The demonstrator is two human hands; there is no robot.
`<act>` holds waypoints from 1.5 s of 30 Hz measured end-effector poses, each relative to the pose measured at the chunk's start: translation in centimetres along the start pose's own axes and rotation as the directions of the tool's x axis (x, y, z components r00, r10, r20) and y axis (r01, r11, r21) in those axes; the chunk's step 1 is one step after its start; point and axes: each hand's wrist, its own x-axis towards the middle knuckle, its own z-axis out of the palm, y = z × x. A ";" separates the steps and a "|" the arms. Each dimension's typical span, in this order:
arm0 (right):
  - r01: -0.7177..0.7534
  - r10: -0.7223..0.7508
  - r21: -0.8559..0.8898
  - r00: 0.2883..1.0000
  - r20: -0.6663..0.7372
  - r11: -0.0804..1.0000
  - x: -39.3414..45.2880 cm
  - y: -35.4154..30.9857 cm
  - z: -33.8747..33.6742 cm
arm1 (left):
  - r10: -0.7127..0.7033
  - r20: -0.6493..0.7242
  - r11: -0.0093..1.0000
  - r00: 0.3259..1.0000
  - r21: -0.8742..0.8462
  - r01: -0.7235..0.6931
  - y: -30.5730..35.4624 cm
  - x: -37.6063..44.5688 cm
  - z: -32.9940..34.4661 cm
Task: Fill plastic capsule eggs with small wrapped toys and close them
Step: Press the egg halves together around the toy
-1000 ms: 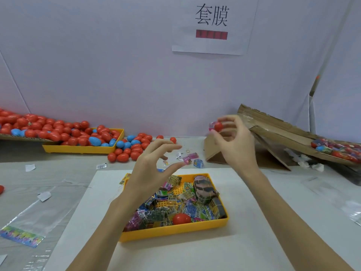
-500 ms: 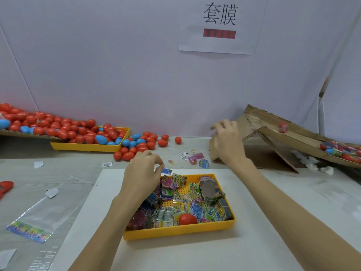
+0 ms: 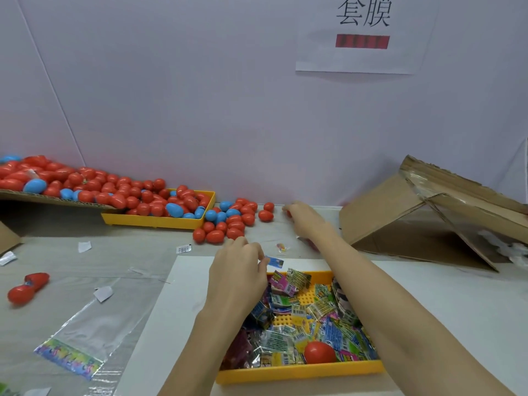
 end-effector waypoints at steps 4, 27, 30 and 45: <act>-0.001 0.014 0.122 0.994 -0.111 0.992 -0.7 0.4 -0.4 | 0.006 -0.025 1.000 1.000 -0.019 -0.007 0.3 0.1 -0.4; 0.199 -0.090 0.335 0.945 -0.314 0.921 -21.7 -4.9 -2.5 | -0.069 0.229 0.618 0.971 -0.754 0.222 1.7 0.5 -2.2; 0.148 -0.067 0.226 0.941 -0.332 0.963 -21.7 -4.8 -2.1 | -0.209 0.234 0.497 0.949 -0.811 0.309 1.6 0.9 -2.4; 0.050 0.028 0.220 0.941 -0.338 0.974 -20.8 -4.5 -2.4 | -0.165 0.306 0.477 0.937 -0.807 0.348 2.1 0.4 -2.5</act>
